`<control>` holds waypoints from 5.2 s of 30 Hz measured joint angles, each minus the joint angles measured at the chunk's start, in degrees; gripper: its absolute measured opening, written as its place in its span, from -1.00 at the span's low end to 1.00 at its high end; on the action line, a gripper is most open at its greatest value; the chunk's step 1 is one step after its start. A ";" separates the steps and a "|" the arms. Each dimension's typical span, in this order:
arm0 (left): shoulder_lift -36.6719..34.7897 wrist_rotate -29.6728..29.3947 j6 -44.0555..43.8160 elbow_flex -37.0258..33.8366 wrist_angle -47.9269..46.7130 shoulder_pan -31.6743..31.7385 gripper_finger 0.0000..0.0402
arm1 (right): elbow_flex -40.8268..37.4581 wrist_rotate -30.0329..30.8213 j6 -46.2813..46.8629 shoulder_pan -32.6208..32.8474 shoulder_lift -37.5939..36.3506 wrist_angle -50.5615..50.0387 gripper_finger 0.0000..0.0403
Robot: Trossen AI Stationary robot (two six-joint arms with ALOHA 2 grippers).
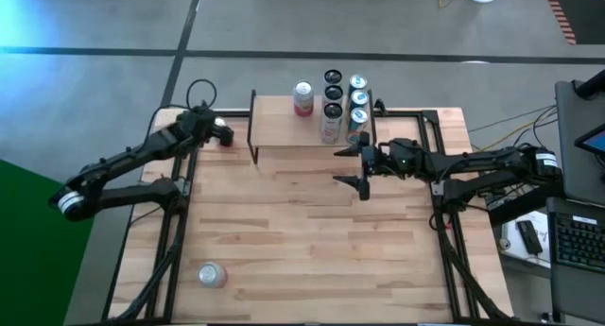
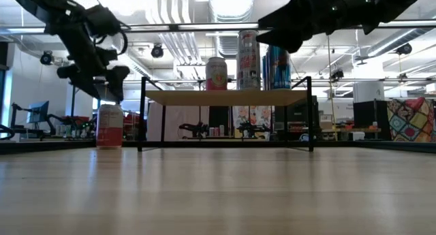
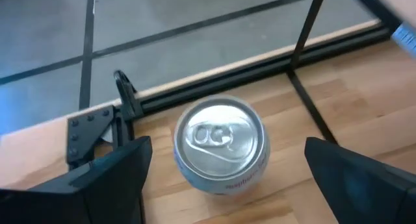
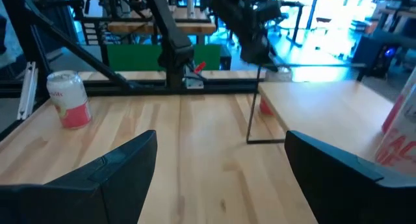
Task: Place canned beverage on shelf
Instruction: Put the top pink white soda can on the shelf aligned with the other pink white soda can
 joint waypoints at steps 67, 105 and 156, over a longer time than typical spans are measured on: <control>-8.47 20.08 4.50 -2.15 -7.44 -23.02 0.46 | 0.05 -1.83 -0.07 -0.99 0.70 -3.67 0.62; 12.56 -2.46 -25.05 0.39 0.16 -68.37 0.47 | 0.07 -9.20 7.03 -0.83 14.49 16.71 0.62; 26.42 -8.51 15.37 35.20 0.64 -77.40 0.47 | 15.85 -30.93 0.13 14.48 25.97 5.31 0.62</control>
